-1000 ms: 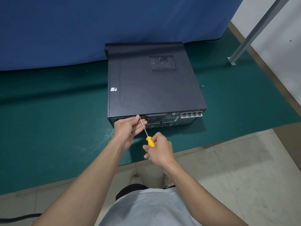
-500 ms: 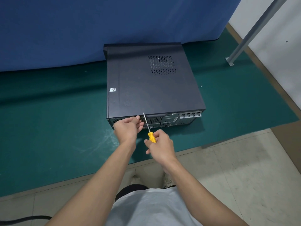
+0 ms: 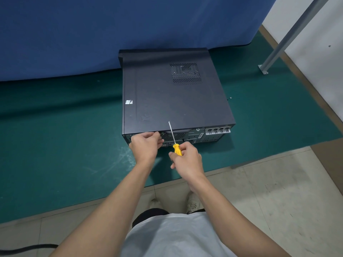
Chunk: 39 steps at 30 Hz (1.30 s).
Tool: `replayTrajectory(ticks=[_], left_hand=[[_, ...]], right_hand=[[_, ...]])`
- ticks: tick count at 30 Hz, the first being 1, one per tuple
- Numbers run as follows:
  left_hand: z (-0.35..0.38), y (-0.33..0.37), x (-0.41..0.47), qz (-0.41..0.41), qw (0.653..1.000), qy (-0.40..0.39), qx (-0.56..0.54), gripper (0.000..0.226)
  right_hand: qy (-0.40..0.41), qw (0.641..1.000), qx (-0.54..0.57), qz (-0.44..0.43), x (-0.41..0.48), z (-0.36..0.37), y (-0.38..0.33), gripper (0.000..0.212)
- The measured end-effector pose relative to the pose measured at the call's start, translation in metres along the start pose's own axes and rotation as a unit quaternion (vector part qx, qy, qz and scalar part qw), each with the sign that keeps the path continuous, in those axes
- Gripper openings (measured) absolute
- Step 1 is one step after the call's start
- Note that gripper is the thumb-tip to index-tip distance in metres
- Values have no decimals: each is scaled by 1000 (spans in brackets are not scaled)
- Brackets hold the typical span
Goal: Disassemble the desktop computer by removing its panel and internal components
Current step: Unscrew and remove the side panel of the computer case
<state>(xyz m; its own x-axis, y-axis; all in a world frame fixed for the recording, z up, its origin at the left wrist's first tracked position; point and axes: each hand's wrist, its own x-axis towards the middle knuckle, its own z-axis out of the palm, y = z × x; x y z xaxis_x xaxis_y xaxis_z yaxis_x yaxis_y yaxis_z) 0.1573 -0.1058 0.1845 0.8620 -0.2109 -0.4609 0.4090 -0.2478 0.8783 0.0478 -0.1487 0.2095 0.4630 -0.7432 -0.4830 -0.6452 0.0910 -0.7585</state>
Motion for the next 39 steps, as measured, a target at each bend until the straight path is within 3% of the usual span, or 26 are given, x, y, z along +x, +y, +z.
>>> replayTrajectory(ticks=[7,16,23,30,39], left_hand=[[3,9,-3,-132,975,-18,-176,7],[1,2,0,-34,998,-20,-45,16],[-6,-3,2,3,997,-57,-43,13],[1,-6,-4,-29,992,-66,-103,20],[-6,-3,-3,-113,962,-98,-229,8]], right_hand=[[14,1000,4,-19,6,-2,-13,8],[28,999,13,-25,10,-4,-21,6],[29,999,17,-24,12,-4,-19,7],[30,999,23,-33,14,-4,-20,8],[25,999,37,-25,14,-2,-22,7]])
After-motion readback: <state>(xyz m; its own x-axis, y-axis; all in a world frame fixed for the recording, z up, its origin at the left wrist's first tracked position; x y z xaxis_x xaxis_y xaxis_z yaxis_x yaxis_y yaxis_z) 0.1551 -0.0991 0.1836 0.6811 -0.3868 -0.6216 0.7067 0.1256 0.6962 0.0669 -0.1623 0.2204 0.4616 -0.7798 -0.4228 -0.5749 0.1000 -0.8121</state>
